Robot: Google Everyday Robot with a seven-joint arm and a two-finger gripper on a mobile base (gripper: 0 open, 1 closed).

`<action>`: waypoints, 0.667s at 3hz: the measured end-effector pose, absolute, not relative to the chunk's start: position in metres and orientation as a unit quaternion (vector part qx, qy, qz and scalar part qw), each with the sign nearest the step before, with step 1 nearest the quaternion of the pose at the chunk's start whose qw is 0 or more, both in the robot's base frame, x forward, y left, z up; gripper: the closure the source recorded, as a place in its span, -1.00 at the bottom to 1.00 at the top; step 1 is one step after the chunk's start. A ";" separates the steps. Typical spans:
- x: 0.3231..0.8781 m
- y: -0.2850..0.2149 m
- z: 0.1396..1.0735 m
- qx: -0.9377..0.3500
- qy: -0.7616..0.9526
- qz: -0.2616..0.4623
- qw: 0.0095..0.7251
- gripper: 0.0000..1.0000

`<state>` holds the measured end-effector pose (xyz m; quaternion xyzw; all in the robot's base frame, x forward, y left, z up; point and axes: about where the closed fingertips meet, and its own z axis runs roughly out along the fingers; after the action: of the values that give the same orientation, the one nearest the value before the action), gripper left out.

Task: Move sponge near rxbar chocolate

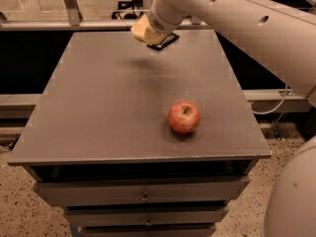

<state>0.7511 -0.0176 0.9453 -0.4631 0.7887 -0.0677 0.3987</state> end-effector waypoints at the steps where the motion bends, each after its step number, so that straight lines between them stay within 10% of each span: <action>1: 0.786 -0.066 0.946 -0.438 0.805 -0.093 0.390 1.00; 2: 0.812 -0.104 0.939 -0.417 0.821 -0.096 0.378 1.00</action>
Offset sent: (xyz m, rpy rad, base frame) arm 0.0961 -0.1367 -0.0102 -0.0061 0.0654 -0.1968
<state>0.8125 -0.1038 0.9389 -0.4168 0.8213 -0.0957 0.3776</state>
